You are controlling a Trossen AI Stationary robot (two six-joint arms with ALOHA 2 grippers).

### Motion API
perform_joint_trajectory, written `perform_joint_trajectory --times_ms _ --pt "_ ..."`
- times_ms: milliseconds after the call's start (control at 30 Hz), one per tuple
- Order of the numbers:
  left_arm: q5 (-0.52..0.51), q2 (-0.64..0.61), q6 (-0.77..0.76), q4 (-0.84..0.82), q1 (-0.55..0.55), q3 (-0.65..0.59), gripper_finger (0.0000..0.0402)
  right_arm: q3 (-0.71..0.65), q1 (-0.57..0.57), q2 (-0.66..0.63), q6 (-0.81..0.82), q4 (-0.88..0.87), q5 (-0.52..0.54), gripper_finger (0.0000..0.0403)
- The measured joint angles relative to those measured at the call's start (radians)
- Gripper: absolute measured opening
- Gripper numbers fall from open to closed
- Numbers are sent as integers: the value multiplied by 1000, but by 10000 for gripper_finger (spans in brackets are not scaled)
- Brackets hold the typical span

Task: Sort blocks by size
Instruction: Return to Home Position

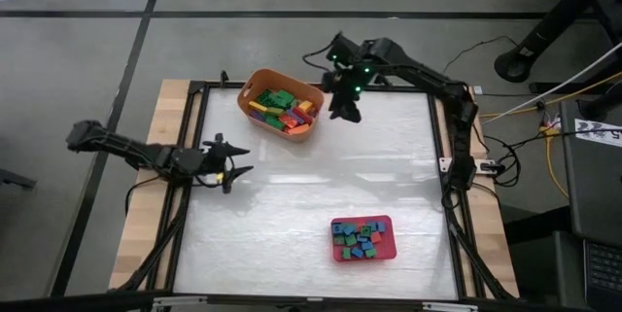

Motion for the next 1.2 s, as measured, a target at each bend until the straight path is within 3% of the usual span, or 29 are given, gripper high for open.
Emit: perform_joint_trajectory --times_ms 67,233,433,667,900,1033,1200 --pt "10 -19 11 79 8 -37 244 -56 -17 -19 -13 -8 -43 147" --pt "49 -44 62 100 29 -40 244 -204 -13 -112 -20 -7 -55 147" --pt "51 -62 51 85 47 -40 244 -429 -14 -323 -8 36 -53 147" --pt "51 -62 111 84 47 -40 244 -780 -14 -708 94 263 32 147" --pt "51 -61 85 84 47 -40 244 -1113 -14 -1079 279 609 90 147" --pt "51 -61 83 84 46 -40 244 -1263 -14 -1246 352 747 102 147" --pt "51 -61 85 84 46 -40 244 -1454 -14 -1415 414 953 199 147"
